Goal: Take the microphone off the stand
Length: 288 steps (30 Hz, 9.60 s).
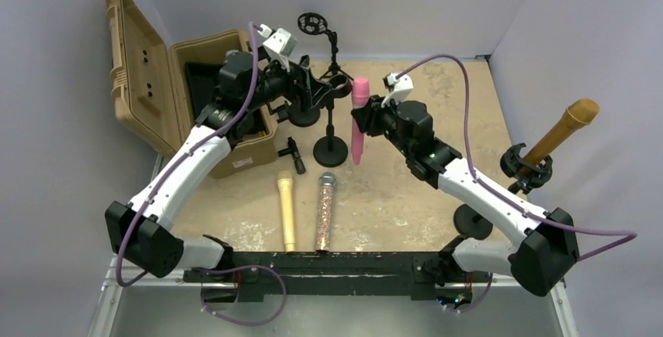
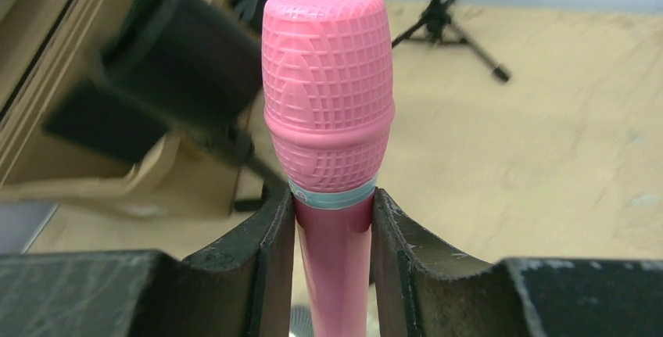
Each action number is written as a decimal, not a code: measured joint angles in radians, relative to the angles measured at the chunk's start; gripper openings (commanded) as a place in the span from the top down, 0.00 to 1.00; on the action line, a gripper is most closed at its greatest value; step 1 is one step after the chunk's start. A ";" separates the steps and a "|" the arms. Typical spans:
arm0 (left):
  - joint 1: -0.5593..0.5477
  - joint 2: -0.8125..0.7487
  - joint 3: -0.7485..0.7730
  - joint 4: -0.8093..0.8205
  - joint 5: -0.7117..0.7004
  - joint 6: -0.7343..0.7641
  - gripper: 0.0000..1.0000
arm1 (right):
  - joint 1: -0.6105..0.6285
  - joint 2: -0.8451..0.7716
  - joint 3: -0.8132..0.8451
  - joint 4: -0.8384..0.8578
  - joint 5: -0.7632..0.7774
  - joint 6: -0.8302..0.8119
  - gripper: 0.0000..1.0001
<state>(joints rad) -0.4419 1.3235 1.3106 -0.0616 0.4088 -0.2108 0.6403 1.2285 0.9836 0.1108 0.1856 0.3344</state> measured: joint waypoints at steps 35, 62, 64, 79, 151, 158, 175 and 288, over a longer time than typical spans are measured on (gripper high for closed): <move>-0.094 0.024 0.159 -0.072 -0.191 0.012 0.11 | 0.058 -0.092 -0.258 0.029 -0.294 0.168 1.00; -0.157 0.037 -0.063 0.068 -0.368 -0.023 0.55 | 0.058 -0.135 -0.306 0.051 -0.338 0.201 1.00; -0.162 0.014 -0.115 0.126 -0.387 -0.041 0.56 | 0.058 -0.135 -0.306 0.053 -0.339 0.202 1.00; -0.200 0.020 -0.235 0.281 -0.534 -0.160 0.58 | 0.058 -0.083 -0.333 0.063 -0.357 0.235 1.00; -0.247 -0.249 -0.113 -0.279 -0.669 0.130 0.12 | 0.117 0.180 -0.378 0.307 -0.540 0.338 0.27; -0.257 -0.277 -0.131 -0.250 -0.702 0.153 0.08 | 0.117 0.076 -0.291 0.240 -0.351 0.315 0.19; -0.261 -0.308 -0.139 -0.225 -0.734 0.163 0.05 | 0.077 -0.159 -0.034 0.155 0.278 0.185 0.01; -0.750 -0.373 -0.168 -0.261 -0.445 0.064 0.07 | -0.512 -0.308 0.407 -0.103 1.263 -0.317 0.08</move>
<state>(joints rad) -1.1915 0.9508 1.1427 -0.3229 -0.0360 -0.1471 0.1284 0.9203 1.3911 0.0074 1.4487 0.0174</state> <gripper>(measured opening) 0.927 0.921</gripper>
